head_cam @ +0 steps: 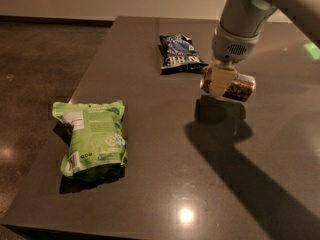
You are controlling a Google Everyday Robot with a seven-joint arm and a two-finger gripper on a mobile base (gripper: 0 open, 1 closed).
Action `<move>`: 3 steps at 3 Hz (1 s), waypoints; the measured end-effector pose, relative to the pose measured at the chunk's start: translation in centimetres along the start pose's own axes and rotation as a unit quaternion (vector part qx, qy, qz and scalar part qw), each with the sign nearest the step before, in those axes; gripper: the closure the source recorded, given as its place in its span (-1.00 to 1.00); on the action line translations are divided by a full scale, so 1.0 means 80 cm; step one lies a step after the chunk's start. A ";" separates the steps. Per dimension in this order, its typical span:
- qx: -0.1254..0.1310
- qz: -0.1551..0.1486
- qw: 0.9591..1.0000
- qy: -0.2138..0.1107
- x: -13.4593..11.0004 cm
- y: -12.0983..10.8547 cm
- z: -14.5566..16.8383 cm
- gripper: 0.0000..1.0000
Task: Move orange can near blue chip bag
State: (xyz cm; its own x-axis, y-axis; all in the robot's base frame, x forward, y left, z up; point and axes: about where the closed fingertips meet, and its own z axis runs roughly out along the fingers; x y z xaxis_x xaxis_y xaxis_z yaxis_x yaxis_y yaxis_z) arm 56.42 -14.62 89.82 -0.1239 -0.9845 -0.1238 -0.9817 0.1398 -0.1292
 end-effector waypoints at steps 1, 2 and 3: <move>-0.007 -0.003 1.000 -0.003 -0.013 -0.035 0.011 1.00; -0.014 0.003 1.000 -0.003 -0.023 -0.066 0.024 0.63; -0.018 0.013 1.000 -0.003 -0.026 -0.085 0.036 0.19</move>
Offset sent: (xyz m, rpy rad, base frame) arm 0.0753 0.0120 -0.0144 -0.0063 0.0876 -0.0140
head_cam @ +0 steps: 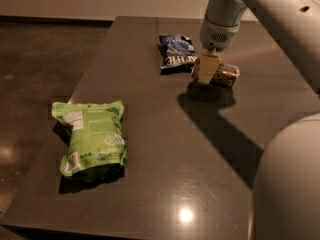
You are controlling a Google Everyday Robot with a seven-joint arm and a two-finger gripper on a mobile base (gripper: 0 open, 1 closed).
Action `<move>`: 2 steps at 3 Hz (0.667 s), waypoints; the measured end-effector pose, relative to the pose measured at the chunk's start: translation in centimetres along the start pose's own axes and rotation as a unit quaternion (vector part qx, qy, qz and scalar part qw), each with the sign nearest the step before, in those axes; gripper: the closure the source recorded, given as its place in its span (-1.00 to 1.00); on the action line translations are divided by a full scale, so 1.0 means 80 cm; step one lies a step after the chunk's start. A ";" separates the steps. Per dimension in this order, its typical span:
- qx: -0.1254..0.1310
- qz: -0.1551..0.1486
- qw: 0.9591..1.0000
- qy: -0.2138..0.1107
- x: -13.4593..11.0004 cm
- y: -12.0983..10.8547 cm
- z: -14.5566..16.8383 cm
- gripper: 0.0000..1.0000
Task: Move orange can near blue chip bag
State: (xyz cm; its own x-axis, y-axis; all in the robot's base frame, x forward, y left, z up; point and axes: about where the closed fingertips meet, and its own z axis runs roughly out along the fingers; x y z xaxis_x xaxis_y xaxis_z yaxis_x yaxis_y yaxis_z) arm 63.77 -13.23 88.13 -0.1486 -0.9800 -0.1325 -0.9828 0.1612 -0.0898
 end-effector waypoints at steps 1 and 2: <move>-0.004 0.015 1.000 0.001 0.004 -0.014 0.011 -0.28; -0.010 0.026 1.000 0.002 0.011 -0.019 0.021 -0.76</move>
Offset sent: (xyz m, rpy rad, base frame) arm 0.0011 -0.0238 -0.0209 -0.0219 0.1092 -0.0717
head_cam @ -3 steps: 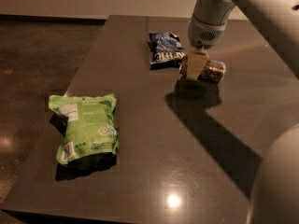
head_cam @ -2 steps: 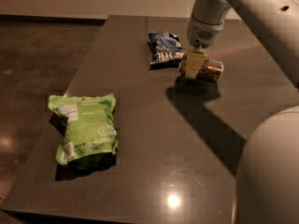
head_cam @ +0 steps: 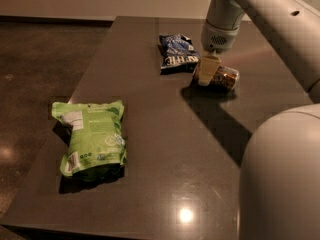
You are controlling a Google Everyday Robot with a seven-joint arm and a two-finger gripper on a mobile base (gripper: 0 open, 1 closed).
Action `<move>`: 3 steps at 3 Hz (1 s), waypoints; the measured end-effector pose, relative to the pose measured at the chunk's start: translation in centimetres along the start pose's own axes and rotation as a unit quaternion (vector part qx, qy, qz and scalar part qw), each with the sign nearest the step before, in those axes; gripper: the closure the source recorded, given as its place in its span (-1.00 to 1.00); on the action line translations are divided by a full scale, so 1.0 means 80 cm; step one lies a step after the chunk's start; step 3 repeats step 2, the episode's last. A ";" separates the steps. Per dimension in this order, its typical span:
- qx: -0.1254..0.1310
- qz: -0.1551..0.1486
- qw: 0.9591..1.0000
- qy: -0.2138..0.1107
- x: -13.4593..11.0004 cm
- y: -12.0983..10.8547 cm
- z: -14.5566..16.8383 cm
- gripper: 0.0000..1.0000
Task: Move orange can near blue chip bag
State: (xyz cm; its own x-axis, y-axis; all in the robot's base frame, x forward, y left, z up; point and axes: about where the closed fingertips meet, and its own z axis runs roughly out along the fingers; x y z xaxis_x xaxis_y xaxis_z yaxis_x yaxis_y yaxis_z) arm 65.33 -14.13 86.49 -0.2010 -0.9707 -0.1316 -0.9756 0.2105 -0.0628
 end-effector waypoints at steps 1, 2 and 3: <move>-0.014 0.004 1.000 -0.008 0.007 0.003 0.017 -1.00; -0.013 0.004 1.000 -0.009 0.007 0.002 0.018 -1.00; -0.013 0.004 1.000 -0.009 0.007 0.002 0.018 -1.00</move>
Offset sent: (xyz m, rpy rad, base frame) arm -0.0249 -0.0122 -0.0162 0.0205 0.0878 0.0066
